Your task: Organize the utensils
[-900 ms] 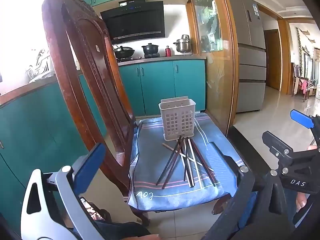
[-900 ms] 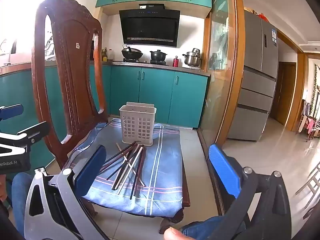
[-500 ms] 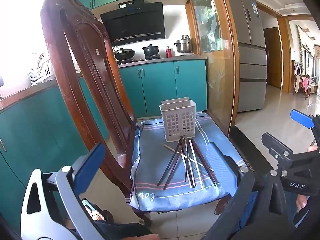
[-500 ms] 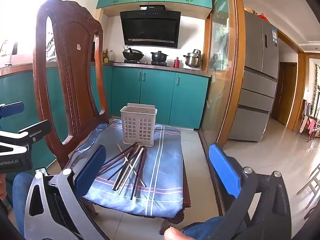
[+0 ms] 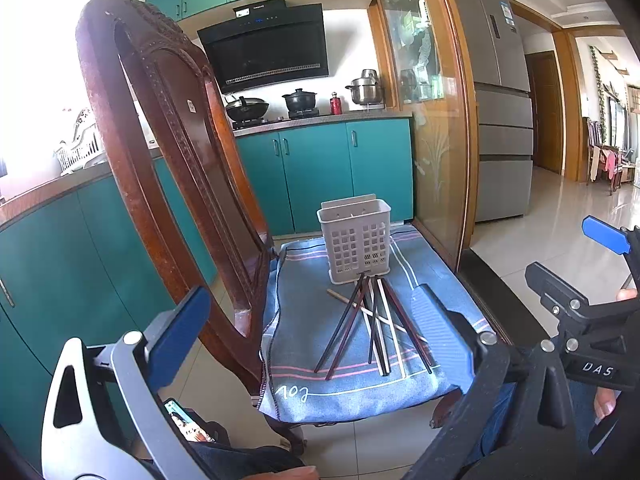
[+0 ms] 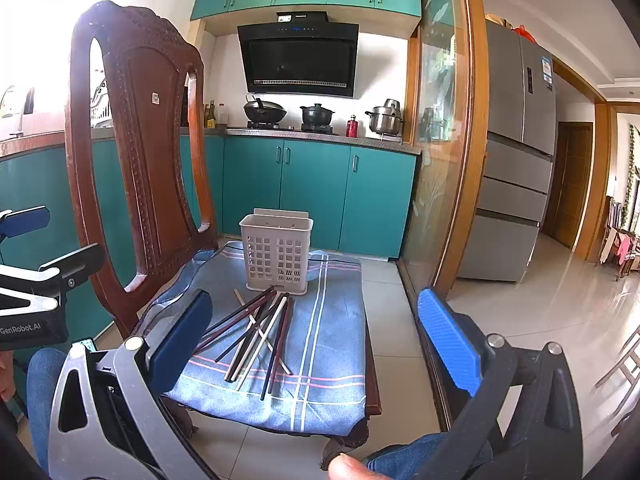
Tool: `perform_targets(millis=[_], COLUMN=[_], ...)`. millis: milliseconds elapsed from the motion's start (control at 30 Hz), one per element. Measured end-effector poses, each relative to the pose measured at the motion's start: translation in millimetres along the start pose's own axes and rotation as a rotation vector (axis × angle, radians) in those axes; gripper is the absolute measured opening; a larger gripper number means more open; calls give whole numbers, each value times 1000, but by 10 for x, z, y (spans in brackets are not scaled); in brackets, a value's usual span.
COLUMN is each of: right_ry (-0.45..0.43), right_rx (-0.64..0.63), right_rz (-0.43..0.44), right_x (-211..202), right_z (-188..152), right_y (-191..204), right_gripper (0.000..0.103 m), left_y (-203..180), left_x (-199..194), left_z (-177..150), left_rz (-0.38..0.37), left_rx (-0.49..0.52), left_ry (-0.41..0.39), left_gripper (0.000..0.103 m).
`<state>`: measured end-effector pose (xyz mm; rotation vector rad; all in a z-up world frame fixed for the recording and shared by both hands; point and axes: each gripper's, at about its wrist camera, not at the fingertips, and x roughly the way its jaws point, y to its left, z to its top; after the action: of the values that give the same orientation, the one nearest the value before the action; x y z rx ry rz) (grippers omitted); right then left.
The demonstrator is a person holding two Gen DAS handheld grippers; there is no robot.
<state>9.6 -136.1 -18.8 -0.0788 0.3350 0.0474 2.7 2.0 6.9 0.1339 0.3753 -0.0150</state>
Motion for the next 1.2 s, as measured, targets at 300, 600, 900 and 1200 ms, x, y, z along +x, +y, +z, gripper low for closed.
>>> perform_targets(millis=[300,600,900,1200], right_ry=[0,1,2,7], right_rx=[3,5,6,4], right_rz=[2,3,6,8], right_x=[-8,-14,-8,-7], right_z=[-1,4,-12,-42], right_y=[-17,-32,-38,-33], right_gripper=[100,100,100,100], left_y=[-24,-67,-84,-99], left_x=[-6,-8,-6,-2], left_z=[20,-2,-10,-17], left_rz=[2,5,6,7], left_rx=[9,14,17,18], left_ry=[2,0,3,3], left_gripper=[100,100,100,100])
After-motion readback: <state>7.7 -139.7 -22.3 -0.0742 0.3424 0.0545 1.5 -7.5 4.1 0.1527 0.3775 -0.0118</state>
